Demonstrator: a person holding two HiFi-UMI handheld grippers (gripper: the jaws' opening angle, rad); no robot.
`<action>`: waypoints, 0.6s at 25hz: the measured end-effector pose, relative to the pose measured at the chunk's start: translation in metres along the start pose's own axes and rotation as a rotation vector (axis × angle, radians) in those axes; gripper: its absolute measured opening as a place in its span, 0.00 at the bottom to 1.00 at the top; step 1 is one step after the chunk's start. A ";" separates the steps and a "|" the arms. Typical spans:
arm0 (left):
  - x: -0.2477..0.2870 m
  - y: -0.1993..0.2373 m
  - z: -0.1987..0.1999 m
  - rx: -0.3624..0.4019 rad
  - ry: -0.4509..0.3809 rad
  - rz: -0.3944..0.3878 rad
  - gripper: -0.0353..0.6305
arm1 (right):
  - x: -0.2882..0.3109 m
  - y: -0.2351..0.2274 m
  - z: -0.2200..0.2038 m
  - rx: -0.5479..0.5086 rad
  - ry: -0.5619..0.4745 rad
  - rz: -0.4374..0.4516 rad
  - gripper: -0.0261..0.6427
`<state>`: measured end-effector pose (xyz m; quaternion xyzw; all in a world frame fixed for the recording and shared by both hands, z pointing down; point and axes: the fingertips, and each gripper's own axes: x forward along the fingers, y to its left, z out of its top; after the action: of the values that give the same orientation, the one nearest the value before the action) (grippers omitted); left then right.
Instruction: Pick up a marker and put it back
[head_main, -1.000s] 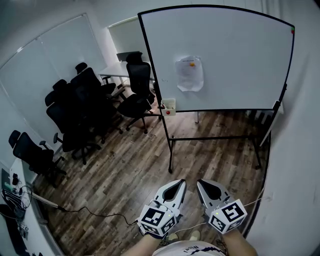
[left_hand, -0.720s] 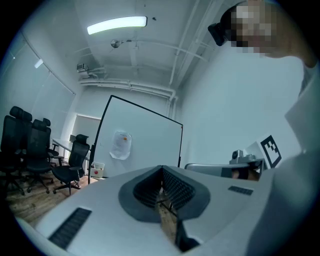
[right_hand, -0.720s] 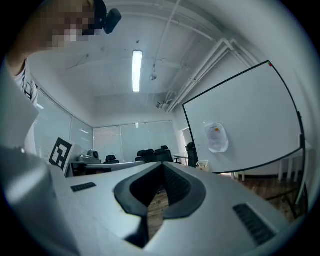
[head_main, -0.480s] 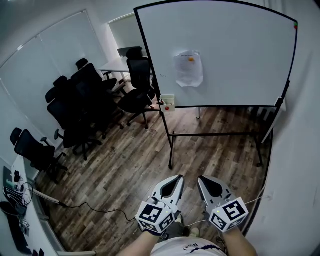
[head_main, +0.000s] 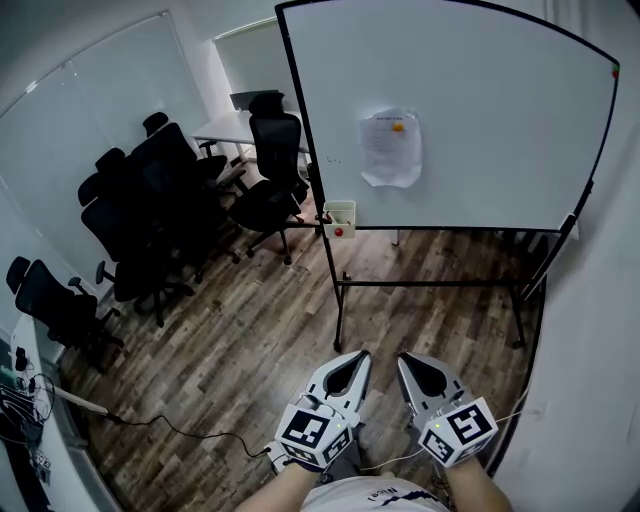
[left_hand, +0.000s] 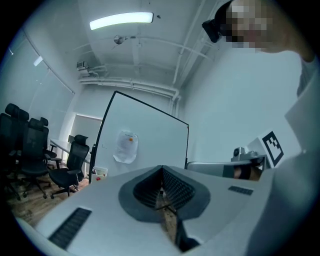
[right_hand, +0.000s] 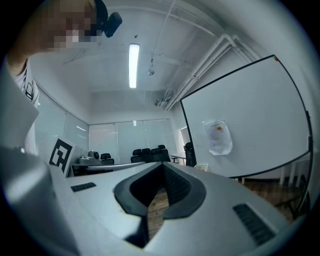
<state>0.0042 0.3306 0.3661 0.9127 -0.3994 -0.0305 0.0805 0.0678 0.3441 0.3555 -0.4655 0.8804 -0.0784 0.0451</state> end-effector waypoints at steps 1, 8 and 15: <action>0.008 0.012 0.003 0.007 -0.001 -0.001 0.07 | 0.015 -0.004 0.002 -0.002 -0.002 -0.001 0.06; 0.063 0.108 0.019 0.024 0.012 -0.018 0.07 | 0.122 -0.030 0.008 -0.009 0.004 -0.018 0.06; 0.108 0.175 0.024 0.026 0.029 -0.057 0.07 | 0.191 -0.053 0.010 -0.009 0.002 -0.064 0.06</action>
<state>-0.0516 0.1314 0.3733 0.9250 -0.3725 -0.0142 0.0733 0.0048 0.1556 0.3538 -0.4935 0.8655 -0.0761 0.0394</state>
